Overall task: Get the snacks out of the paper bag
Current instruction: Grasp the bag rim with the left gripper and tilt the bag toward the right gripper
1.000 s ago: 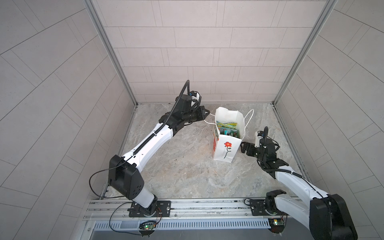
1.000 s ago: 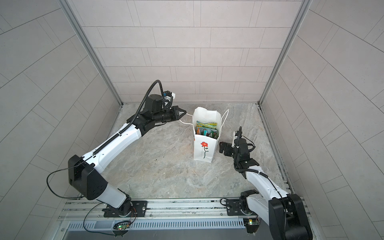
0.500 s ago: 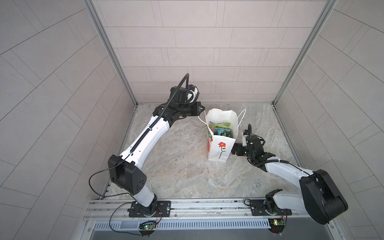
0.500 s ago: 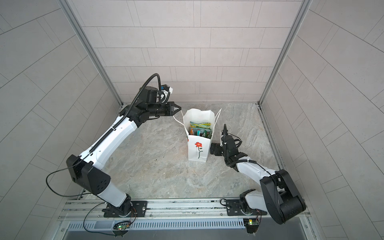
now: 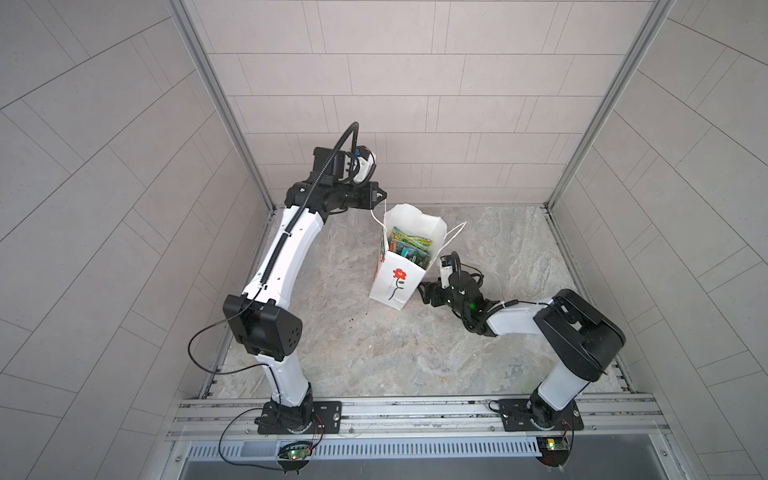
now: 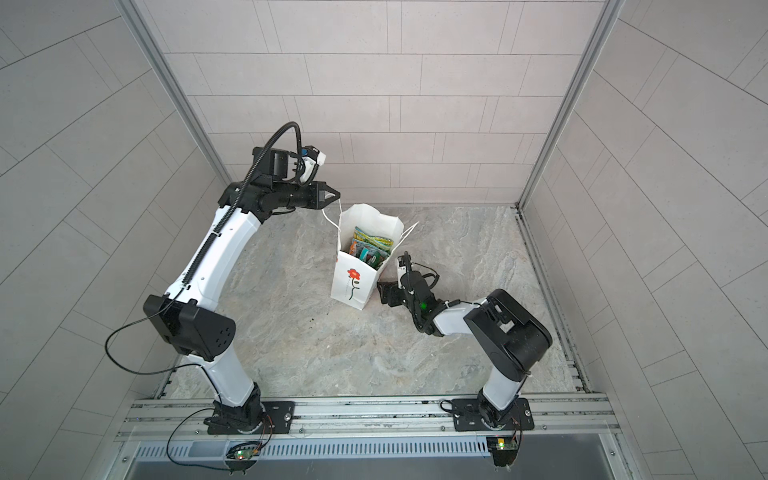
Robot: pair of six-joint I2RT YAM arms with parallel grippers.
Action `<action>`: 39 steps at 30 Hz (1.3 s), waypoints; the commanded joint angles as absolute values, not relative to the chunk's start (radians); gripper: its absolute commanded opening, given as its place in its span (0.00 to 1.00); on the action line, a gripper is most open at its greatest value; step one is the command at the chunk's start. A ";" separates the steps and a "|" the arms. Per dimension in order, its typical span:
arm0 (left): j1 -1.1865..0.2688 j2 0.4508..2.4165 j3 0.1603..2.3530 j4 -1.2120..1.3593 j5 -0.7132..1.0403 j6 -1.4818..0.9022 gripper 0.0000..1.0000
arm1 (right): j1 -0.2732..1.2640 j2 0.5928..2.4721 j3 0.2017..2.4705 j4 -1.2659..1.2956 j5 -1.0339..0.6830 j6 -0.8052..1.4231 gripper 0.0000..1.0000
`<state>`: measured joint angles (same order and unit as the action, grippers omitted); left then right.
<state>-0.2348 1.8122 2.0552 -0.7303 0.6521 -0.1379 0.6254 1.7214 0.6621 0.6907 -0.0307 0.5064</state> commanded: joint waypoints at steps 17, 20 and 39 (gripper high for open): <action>-0.205 1.929 2.320 -0.766 0.764 -0.040 0.00 | 0.716 2.071 1.036 0.881 0.088 0.630 0.84; -0.206 1.881 2.257 -0.760 0.761 -0.049 0.00 | 0.715 2.019 0.954 0.875 0.125 0.611 0.85; -0.393 1.532 1.686 -0.469 0.616 -0.162 0.00 | 0.508 1.344 0.522 0.252 0.314 0.469 0.89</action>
<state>-0.3748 1.5864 1.7180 -0.5468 0.6361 -0.1429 0.5423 1.4242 0.5289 0.4805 0.2459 0.5068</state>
